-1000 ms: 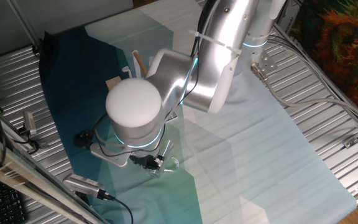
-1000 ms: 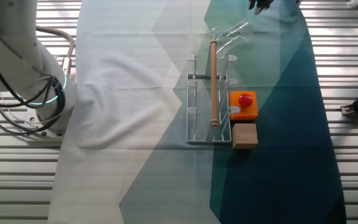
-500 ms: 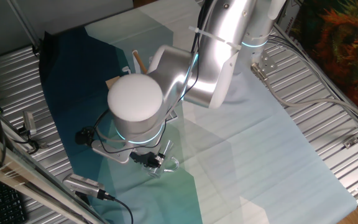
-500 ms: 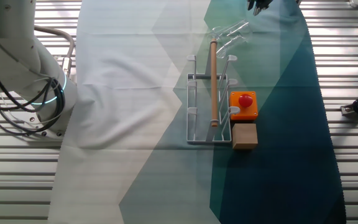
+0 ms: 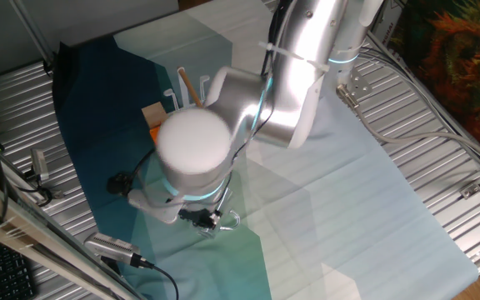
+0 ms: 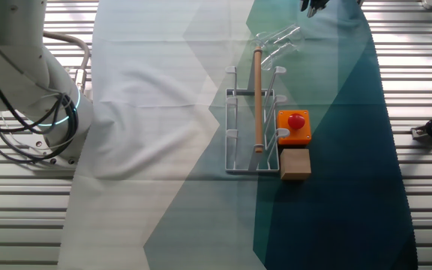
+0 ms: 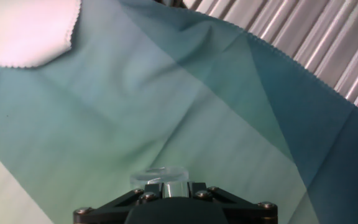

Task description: Put the cup on the cup rack

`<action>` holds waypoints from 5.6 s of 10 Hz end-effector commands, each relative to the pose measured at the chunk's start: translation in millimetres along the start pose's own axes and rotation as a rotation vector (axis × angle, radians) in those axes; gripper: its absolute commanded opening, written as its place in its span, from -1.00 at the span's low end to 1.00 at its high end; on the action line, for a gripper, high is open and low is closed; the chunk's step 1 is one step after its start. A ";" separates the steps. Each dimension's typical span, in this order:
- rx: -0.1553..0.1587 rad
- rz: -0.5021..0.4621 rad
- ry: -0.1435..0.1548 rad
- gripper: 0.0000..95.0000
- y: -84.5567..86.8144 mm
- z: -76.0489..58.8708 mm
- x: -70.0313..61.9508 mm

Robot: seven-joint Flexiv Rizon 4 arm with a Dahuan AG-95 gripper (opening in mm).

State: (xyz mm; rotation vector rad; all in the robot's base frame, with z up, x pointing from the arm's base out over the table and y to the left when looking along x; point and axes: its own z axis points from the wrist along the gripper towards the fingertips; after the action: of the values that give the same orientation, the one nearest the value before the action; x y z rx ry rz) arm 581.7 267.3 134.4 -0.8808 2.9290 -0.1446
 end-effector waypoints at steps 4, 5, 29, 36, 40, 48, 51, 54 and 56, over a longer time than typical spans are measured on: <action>-0.035 0.019 0.003 -0.60 0.3 0.6 -2.5; -0.035 0.030 0.003 -0.60 0.3 0.6 -2.5; 0.082 0.119 0.006 -0.60 67.6 23.7 24.4; 0.097 0.113 0.005 -0.60 70.4 28.1 24.7; 0.111 0.074 0.036 -0.60 70.4 28.1 24.7; 0.138 -0.078 0.002 -0.60 70.4 28.1 24.7; 0.122 -0.017 -0.004 -0.60 70.4 28.1 24.7; 0.108 -0.013 0.012 -0.60 70.4 28.1 24.7; 0.104 -0.012 0.017 -0.60 70.4 28.1 24.7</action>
State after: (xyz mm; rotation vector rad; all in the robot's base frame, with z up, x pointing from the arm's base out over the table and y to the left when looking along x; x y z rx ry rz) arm 526.2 310.0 97.4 -0.8885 2.9004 -0.3063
